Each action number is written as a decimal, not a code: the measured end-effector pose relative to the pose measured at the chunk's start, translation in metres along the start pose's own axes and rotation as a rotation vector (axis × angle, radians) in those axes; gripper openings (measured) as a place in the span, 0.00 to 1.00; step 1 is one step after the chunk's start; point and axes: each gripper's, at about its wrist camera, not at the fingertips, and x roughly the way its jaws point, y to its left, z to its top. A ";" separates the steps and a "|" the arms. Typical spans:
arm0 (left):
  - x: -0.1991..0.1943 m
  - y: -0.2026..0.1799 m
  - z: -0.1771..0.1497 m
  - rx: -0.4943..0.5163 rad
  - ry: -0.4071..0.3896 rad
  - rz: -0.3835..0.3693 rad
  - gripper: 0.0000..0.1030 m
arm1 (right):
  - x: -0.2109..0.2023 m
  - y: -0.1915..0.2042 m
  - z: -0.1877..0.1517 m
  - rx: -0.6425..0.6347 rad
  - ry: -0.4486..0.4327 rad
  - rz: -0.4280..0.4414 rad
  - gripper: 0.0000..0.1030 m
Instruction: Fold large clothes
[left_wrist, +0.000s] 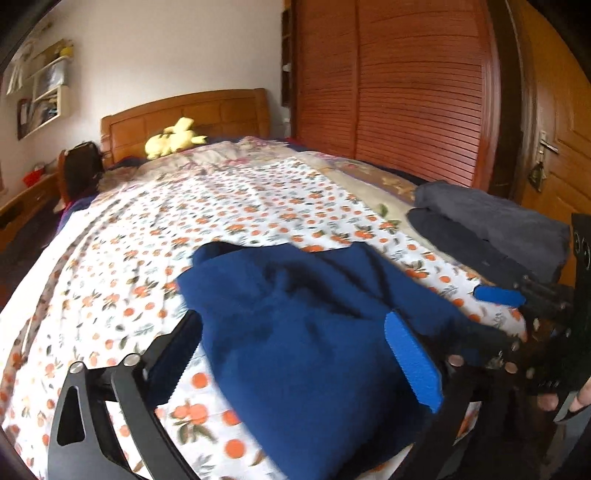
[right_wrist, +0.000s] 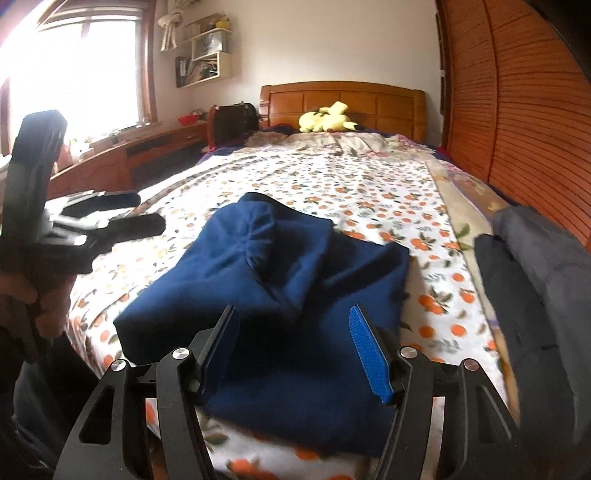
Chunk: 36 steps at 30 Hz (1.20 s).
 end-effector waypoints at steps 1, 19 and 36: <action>0.000 0.008 -0.004 -0.005 0.004 0.012 0.97 | 0.004 0.004 0.003 -0.002 -0.001 0.006 0.58; -0.019 0.115 -0.076 -0.135 0.060 0.068 0.97 | 0.071 0.031 0.009 0.065 0.140 0.028 0.58; -0.037 0.128 -0.091 -0.124 0.037 0.044 0.97 | 0.026 0.059 0.043 -0.032 0.093 -0.059 0.13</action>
